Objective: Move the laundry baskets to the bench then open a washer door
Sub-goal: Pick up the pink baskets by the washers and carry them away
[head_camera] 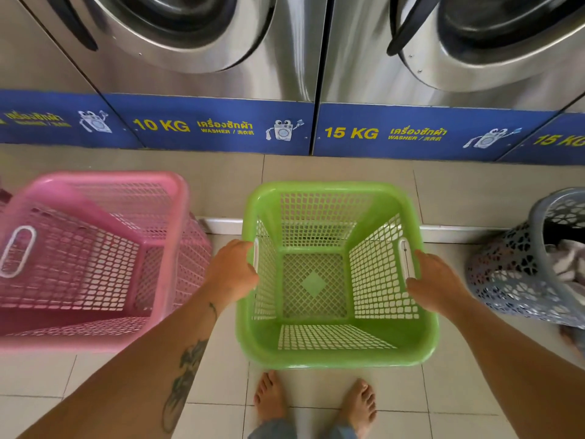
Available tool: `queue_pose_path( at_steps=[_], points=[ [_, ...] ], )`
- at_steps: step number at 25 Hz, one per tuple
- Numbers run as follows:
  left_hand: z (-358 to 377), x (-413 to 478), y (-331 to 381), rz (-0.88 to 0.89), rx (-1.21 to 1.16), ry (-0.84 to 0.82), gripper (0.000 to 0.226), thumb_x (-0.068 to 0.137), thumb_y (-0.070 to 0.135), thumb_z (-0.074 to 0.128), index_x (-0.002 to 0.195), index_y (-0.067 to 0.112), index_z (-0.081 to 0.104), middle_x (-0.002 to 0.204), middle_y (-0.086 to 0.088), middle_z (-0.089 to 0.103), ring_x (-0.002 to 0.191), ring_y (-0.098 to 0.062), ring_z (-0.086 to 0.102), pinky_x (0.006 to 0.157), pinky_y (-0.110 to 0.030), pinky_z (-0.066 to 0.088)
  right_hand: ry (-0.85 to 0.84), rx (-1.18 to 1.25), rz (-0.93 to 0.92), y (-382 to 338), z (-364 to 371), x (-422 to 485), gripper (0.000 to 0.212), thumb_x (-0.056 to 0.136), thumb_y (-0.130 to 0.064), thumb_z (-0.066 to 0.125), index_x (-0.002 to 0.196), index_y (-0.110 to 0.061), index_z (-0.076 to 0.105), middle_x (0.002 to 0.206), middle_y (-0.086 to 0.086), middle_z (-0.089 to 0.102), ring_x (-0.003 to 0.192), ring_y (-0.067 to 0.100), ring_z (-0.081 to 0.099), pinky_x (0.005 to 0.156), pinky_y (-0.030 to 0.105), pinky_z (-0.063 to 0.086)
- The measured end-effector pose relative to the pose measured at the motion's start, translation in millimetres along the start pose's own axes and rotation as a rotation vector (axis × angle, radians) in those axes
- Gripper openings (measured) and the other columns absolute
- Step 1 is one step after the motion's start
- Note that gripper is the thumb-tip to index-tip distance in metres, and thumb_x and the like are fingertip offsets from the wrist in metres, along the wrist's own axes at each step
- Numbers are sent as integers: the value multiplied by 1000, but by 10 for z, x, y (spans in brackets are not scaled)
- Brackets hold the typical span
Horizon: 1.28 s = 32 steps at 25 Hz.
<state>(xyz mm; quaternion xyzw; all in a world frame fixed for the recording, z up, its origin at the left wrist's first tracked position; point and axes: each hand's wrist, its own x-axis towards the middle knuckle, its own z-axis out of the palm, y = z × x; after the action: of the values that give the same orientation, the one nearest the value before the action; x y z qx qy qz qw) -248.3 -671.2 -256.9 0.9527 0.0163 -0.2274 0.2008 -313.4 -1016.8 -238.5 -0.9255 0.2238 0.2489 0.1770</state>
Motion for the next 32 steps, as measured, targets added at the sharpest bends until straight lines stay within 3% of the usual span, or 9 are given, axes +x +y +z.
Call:
queue_pose_path(
  at_steps=[4, 6, 9, 12, 14, 20, 24, 28, 32],
  points=[
    [-364, -294, 112, 41, -10, 46, 45, 79, 6, 53, 123, 15, 60, 116, -5, 64, 93, -23, 66, 81, -38, 58, 39, 55, -21, -127, -322, -369, 62, 81, -10, 56, 142, -11, 41, 132, 15, 52, 107, 29, 54, 81, 35, 45],
    [-567, -518, 190, 65, -39, 88, 45, 80, 7, 53, 123, 18, 61, 116, -3, 65, 89, -19, 66, 77, -35, 58, 51, 71, -36, -183, -499, -614, 59, 81, -11, 55, 138, -11, 45, 132, 14, 53, 108, 29, 54, 80, 32, 44],
    [-887, -975, 351, 74, -58, 130, 37, 85, 3, 52, 119, 12, 61, 115, -6, 65, 92, -19, 67, 76, -30, 57, 58, 78, -68, -267, -795, -1034, 59, 81, -17, 54, 139, -15, 45, 135, 12, 53, 120, 31, 53, 94, 37, 46],
    [-1141, -1487, 474, 66, -49, 170, 16, 89, 3, 52, 99, 10, 63, 86, 0, 64, 68, -11, 63, 51, -15, 43, 80, 87, -159, -254, -981, -1337, 55, 70, -30, 46, 125, -24, 54, 126, 7, 61, 111, 27, 59, 89, 40, 52],
    [-1279, -1868, 493, 52, -77, 196, 15, 89, 5, 53, 94, 14, 64, 85, 1, 67, 65, -10, 65, 46, -19, 46, 89, 93, -210, -296, -1103, -1620, 58, 73, -30, 47, 131, -23, 51, 134, 9, 56, 119, 30, 55, 94, 43, 50],
    [-1739, -2816, 265, 12, -193, 292, 23, 87, 5, 50, 99, 14, 68, 90, -2, 70, 76, -17, 67, 70, -36, 59, 92, 65, -390, -887, -1344, -2548, 57, 85, -13, 55, 141, -9, 43, 144, 17, 47, 132, 32, 44, 109, 38, 35],
    [-2198, -3213, -274, -18, -111, 424, 34, 86, 6, 51, 110, 19, 70, 108, 3, 70, 94, -19, 65, 89, -34, 54, 54, 17, -538, -1595, -1306, -2909, 62, 87, -15, 54, 146, -10, 36, 149, 13, 40, 135, 28, 40, 110, 35, 34],
    [-2675, -3483, -1082, -104, -131, 496, 21, 87, 7, 51, 89, 20, 67, 96, 3, 69, 75, -15, 62, 70, -26, 56, 38, -2, -622, -2516, -1083, -3176, 61, 87, -17, 53, 146, -9, 36, 148, 13, 39, 133, 31, 43, 109, 41, 37],
    [-3165, -3713, -2136, -192, -287, 498, 17, 87, 6, 53, 82, 19, 63, 84, -1, 68, 76, -20, 67, 63, -26, 58, 51, -56, -729, -3644, -704, -3547, 43, 82, -13, 52, 124, -13, 56, 124, 9, 57, 119, 30, 54, 98, 37, 42]
  ],
)
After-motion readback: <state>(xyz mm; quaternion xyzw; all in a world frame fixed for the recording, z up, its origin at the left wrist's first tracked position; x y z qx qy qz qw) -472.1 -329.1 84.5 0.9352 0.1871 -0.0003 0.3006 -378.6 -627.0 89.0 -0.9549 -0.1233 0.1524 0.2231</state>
